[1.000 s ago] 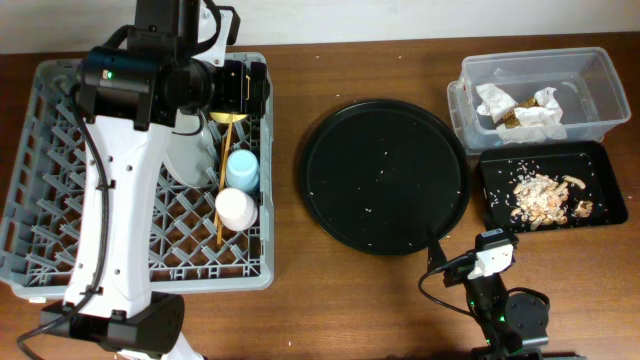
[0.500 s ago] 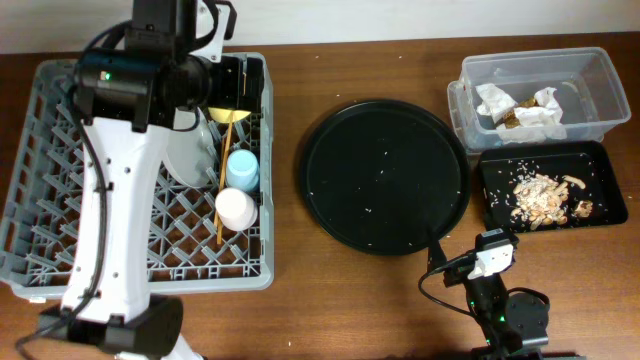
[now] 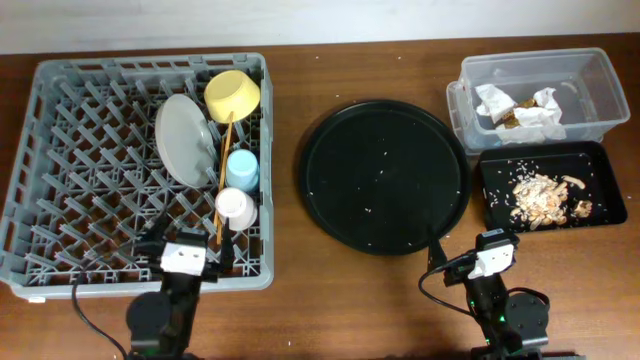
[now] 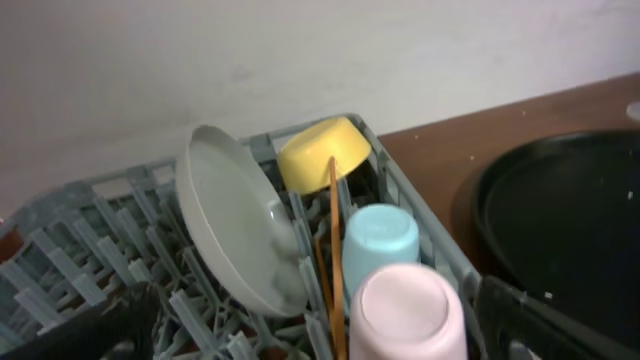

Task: Sort waste into correct bins and load items into the dishwasher rack

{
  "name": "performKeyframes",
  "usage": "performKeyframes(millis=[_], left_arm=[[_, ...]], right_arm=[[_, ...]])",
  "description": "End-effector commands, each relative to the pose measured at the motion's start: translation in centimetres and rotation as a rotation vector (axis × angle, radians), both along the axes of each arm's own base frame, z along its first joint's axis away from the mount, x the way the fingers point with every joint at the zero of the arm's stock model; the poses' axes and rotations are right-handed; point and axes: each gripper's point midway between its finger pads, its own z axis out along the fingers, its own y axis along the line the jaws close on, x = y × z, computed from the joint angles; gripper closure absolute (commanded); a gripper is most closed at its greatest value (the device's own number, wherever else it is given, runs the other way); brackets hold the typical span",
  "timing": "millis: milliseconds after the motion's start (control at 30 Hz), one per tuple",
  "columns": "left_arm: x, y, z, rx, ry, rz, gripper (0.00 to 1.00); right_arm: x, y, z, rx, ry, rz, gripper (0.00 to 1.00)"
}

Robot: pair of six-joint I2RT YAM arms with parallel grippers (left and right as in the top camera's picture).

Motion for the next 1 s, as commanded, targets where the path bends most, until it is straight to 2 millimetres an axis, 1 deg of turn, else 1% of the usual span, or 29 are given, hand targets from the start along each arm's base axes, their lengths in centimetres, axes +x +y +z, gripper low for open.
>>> performKeyframes(millis=[0,33,100,167,967], left_arm=[[-0.8,0.7,-1.6,0.04,-0.047,0.02,0.01],[-1.0,1.0,-1.7,0.04,-0.06,0.033,0.01],[-1.5,1.4,-3.0,0.04,-0.015,0.051,0.01],[-1.6,1.4,-2.7,0.036,-0.03,0.051,0.01],[-1.6,1.4,-2.7,0.036,-0.031,0.051,0.01]], right_arm=[[0.0,-0.2,-0.2,0.003,0.003,-0.009,0.02],[0.0,-0.2,-0.2,0.003,0.003,-0.009,0.02],[0.0,-0.2,-0.2,0.003,0.003,-0.01,0.02],[0.0,-0.2,-0.2,0.003,0.003,-0.009,0.01],[0.0,-0.2,-0.2,0.004,0.003,-0.009,0.02]])
